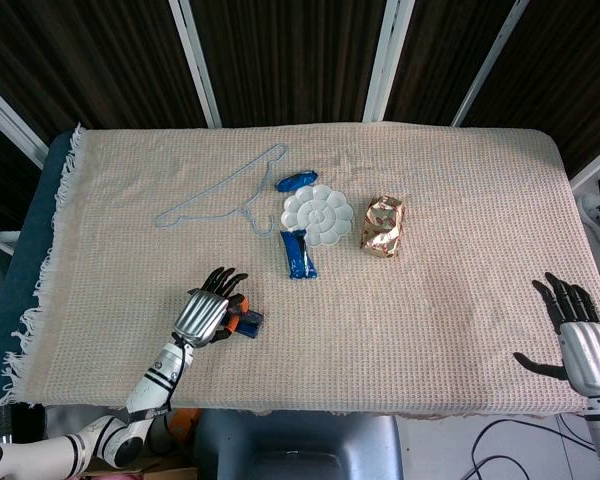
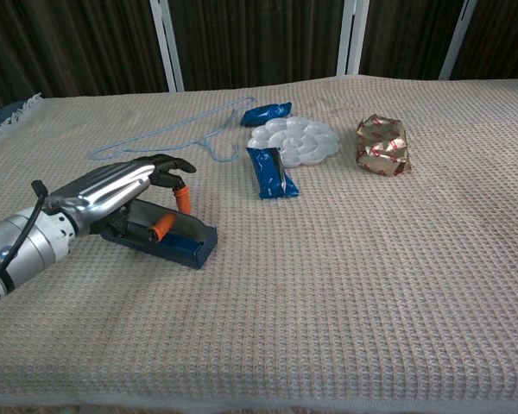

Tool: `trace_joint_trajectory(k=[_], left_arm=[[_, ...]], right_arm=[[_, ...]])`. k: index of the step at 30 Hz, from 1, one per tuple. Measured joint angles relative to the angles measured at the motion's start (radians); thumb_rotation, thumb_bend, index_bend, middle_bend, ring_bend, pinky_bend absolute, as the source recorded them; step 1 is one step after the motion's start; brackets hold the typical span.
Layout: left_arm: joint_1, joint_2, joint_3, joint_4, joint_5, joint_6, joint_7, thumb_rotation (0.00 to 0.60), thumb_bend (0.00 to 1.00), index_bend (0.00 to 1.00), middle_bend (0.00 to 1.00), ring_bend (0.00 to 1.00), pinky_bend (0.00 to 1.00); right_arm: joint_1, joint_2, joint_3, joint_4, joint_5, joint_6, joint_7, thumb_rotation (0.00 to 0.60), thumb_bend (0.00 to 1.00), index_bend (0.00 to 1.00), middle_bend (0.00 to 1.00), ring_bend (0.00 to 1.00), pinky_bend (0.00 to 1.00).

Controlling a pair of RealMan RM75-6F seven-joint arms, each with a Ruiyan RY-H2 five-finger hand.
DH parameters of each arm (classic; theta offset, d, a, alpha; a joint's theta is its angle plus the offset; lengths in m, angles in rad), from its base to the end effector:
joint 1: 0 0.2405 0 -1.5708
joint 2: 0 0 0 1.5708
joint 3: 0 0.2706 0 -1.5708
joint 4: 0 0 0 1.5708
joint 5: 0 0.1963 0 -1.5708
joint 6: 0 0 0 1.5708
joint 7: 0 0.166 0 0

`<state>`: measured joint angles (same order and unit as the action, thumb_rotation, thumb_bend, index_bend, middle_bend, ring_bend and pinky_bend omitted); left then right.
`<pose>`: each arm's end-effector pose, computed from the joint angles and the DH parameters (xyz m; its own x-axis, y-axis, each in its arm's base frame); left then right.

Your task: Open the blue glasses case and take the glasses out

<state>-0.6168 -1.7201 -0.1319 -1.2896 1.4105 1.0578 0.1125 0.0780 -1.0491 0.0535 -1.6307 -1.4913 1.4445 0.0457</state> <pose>-0.1676 0.3344 -0.0513 0.3362 0.2358 0.9118 0.8756 -0.4348 -0.2104 -0.3238 -0.2014 0.1946 0.3985 -0.0380 0.9164 -0.9169 0.0079 0.3991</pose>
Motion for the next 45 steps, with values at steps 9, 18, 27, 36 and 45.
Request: trace_joint_trajectory(k=[9,18,27,36,45], left_arm=[[-0.089,-0.055,-0.105,0.093,-0.094,-0.065,0.047,0.6,0.41,0.11,0.1,0.01,0.0],[-0.135,-0.064,-0.152,0.108,-0.167,-0.099,0.097,0.6,0.5,0.28,0.06,0.0,0.0],[-0.097,0.177,-0.059,-0.13,-0.164,-0.155,0.162,0.6,0.62,0.33,0.02,0.0,0.0],[-0.06,0.263,0.011,-0.186,-0.234,-0.2,0.165,0.6,0.64,0.33,0.02,0.0,0.0],[-0.04,0.279,0.044,-0.168,-0.234,-0.167,0.191,0.6,0.66,0.34,0.03,0.0,0.0]], right_arm=[[-0.005,0.015,0.002,0.004,-0.005,0.01,0.04,0.6,0.18,0.0,0.0,0.0,0.0],[-0.01,0.025,-0.001,0.01,-0.012,0.016,0.061,0.6,0.18,0.0,0.0,0.0,0.0],[-0.013,0.023,-0.012,0.004,-0.034,0.021,0.049,0.6,0.18,0.0,0.0,0.0,0.0],[-0.012,0.02,-0.022,0.001,-0.05,0.02,0.04,0.6,0.18,0.0,0.0,0.0,0.0],[-0.014,0.02,-0.031,-0.003,-0.067,0.025,0.035,0.6,0.18,0.0,0.0,0.0,0.0]])
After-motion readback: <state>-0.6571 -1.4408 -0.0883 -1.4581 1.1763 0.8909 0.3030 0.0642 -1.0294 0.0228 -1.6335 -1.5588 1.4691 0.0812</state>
